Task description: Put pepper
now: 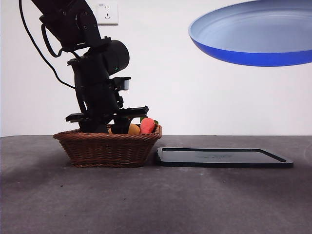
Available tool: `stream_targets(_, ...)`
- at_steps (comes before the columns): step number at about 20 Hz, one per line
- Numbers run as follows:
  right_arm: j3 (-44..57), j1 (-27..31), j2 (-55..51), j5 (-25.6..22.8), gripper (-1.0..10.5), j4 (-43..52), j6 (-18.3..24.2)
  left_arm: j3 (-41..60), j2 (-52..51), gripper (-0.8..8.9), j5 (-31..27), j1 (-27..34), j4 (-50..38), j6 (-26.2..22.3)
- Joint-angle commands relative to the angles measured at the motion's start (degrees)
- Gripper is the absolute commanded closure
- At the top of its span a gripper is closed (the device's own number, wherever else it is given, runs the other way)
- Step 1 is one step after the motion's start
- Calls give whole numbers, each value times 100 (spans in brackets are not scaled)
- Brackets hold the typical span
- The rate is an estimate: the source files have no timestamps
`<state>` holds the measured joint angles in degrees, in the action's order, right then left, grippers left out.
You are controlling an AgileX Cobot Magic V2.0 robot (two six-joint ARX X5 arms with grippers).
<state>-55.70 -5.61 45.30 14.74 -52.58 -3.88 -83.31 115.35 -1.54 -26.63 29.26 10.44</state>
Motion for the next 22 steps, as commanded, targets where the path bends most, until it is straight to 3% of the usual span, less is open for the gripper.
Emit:
stream_targets(1,-72,-2,46,-4,943,107,-59,-129,-39,731,13,-28,109,55)
stream_targets(5,-72,-2,393,2,943,111,-63,-129,-881,731,15,-48,249,44)
stream_targets(9,-72,-2,1488,96,943,632,-260,-129,-2164,731,210,-337,387,4)
stream_targets(11,-72,-4,2223,623,943,1110,-529,-129,-2608,731,505,-730,376,35)
stream_targets(13,-72,-4,2833,942,943,1539,-846,-127,-2629,731,678,-1246,348,-26)
stream_targets(16,-72,-2,3222,1200,943,1661,-984,-127,-2267,731,601,-1843,339,-533)
stream_targets(22,-72,-2,3244,1233,943,1602,-1071,-127,-1303,731,605,-2135,-61,-922)
